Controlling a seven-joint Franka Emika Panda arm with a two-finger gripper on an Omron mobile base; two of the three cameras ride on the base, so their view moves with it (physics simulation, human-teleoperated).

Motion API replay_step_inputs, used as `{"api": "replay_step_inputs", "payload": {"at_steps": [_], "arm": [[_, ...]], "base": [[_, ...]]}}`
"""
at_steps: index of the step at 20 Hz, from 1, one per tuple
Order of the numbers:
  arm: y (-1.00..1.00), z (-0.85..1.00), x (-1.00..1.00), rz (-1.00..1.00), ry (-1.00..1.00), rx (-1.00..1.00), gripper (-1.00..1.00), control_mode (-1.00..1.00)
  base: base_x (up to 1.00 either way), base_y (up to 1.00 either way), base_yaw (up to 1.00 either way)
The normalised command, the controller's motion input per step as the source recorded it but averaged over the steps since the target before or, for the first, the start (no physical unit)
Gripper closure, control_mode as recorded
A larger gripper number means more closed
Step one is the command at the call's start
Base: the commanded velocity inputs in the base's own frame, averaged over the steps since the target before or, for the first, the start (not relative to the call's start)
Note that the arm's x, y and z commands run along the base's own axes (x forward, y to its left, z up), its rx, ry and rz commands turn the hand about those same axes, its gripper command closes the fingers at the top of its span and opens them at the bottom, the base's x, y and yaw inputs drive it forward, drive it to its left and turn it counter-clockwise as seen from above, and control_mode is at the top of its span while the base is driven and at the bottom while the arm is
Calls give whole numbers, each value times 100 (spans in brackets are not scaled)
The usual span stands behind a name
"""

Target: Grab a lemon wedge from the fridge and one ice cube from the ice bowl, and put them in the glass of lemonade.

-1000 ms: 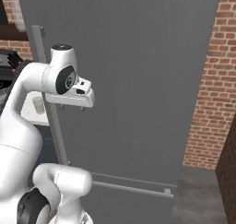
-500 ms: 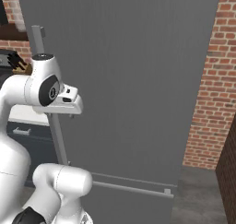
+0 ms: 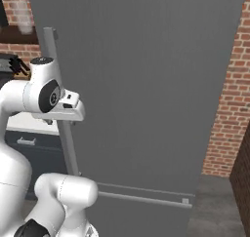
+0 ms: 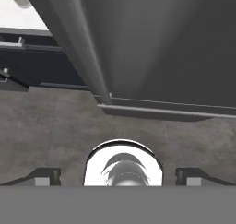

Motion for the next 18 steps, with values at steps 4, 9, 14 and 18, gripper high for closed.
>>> {"api": "replay_step_inputs", "payload": {"at_steps": [4,9,14,18], "arm": [[0,0,0,0,0,0,-100,100],[0,0,0,0,0,0,-100,100],[0,0,0,0,0,0,-100,100],[0,0,0,0,0,0,-100,100]], "base": [[0,62,-25],[0,74,-22],[27,99,-7],[58,79,0]]}}
